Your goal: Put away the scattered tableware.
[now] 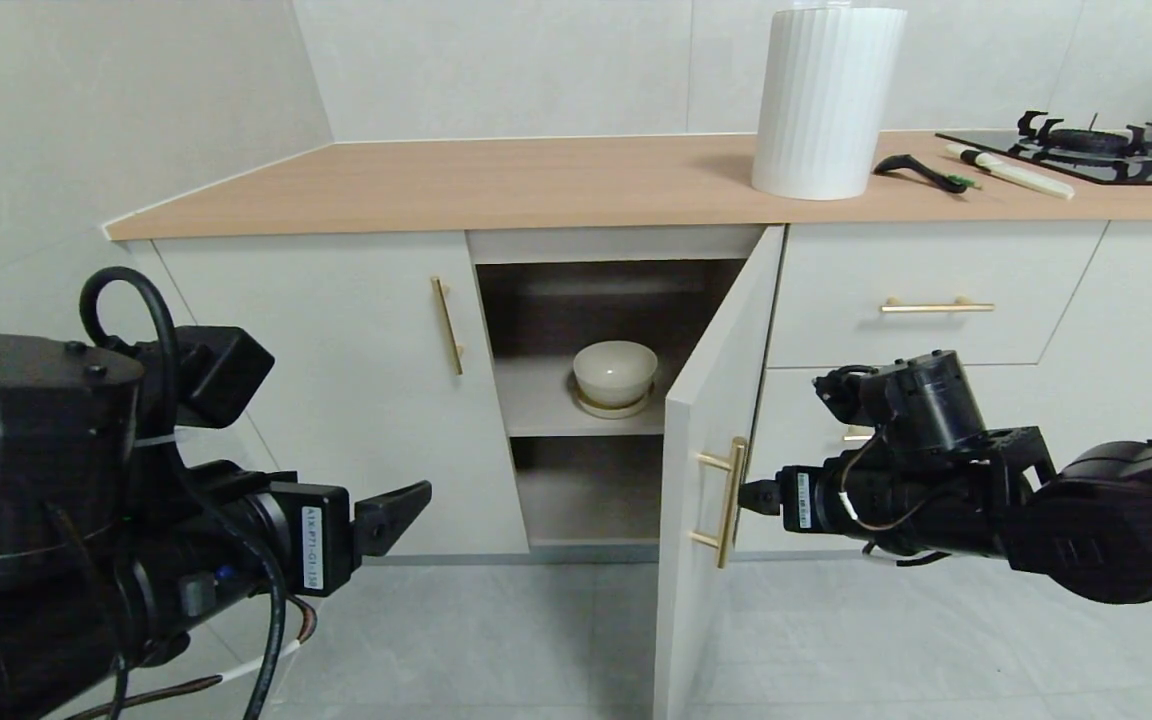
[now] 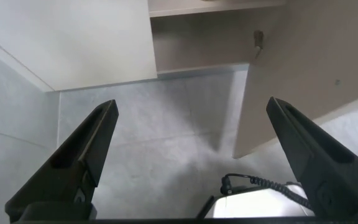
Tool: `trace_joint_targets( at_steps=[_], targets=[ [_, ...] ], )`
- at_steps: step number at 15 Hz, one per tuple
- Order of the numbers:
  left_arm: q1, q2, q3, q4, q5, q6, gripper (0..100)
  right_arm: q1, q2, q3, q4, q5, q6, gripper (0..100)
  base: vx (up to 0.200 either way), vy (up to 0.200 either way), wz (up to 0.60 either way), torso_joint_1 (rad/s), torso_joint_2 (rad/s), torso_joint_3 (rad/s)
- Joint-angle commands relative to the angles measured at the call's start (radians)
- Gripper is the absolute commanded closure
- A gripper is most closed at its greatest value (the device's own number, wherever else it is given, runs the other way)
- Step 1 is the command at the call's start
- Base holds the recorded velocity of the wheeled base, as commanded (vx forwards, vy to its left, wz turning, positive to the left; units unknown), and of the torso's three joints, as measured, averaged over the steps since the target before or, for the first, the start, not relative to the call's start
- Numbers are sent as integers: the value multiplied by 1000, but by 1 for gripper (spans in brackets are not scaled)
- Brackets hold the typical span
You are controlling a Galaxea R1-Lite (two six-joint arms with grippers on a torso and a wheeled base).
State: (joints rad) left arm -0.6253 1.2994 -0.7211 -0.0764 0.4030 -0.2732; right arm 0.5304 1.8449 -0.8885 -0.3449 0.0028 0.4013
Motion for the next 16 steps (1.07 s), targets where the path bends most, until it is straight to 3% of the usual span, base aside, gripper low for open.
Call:
trace_joint_targets(
  at_steps=[1,5,8,12,16],
  targets=[
    [7,-3,-1,0,4,0,0,6,51,2,-36,-1,19,0,200,0,0,2,2,2],
    [15,-5,-6,0,4,2,0,29,148,-1,-175,-9,94,0,200,0,0,2,5,4],
    [18,-6,-6,-2,4,3,0,29,206,-9,-327,-96,133,0,200,0,0,2,-1,1],
    [18,-14,-12,-5,59,3,0,29,289,-96,-399,-213,206,0,0,0,0,0,0,0],
    [21,-20,-17,-5,60,3,0,20,300,-144,-399,-251,254,0,0,0,0,0,0,0]
  ],
)
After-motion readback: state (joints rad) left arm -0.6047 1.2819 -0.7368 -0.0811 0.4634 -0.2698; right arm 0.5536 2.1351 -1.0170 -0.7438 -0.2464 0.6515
